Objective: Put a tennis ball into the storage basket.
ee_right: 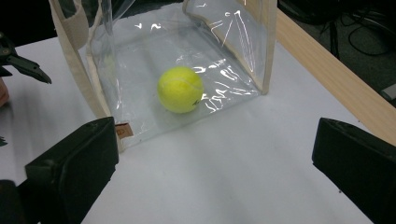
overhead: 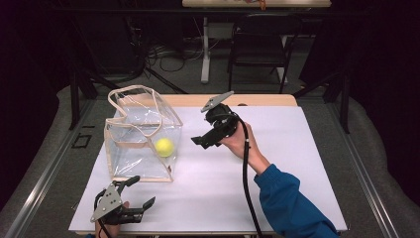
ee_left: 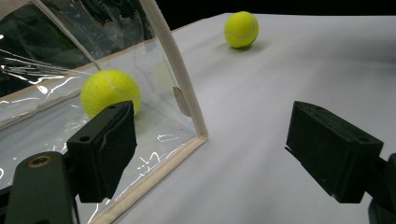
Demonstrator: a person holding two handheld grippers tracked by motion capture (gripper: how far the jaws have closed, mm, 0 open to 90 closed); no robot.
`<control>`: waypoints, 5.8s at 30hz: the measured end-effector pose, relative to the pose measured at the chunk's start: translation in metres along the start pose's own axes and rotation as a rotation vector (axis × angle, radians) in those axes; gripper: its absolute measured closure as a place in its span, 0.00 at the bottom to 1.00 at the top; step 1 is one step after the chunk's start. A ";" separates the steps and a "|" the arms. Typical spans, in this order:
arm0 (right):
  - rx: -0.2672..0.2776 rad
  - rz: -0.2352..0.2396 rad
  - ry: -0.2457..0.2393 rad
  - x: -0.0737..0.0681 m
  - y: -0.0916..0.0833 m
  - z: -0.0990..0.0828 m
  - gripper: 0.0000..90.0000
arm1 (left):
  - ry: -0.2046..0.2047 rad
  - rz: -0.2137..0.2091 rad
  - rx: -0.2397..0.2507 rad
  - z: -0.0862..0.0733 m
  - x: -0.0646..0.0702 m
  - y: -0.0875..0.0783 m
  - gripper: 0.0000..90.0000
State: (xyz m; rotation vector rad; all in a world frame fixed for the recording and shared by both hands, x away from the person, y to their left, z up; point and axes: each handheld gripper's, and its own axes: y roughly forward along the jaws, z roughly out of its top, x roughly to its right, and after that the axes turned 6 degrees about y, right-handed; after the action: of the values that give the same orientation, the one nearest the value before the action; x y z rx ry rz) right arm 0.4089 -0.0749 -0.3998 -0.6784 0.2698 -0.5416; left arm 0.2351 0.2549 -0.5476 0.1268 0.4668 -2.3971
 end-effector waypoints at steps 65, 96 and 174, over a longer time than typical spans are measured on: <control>-0.096 -0.067 0.101 0.018 -0.019 -0.111 0.01 | -0.006 0.027 -0.014 -0.003 0.000 -0.008 0.18; -0.121 -0.122 0.164 0.033 -0.035 -0.144 0.00 | -0.003 0.026 -0.020 -0.003 0.003 -0.006 0.18; -0.152 -0.175 0.293 0.100 0.019 -0.144 0.04 | 0.009 -0.007 -0.026 -0.002 0.002 0.000 0.18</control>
State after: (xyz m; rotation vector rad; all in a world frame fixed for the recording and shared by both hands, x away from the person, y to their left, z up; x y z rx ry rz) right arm 0.4408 -0.1924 -0.5267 -0.7740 0.5331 -0.7958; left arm 0.2333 0.2543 -0.5500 0.1246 0.5036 -2.3969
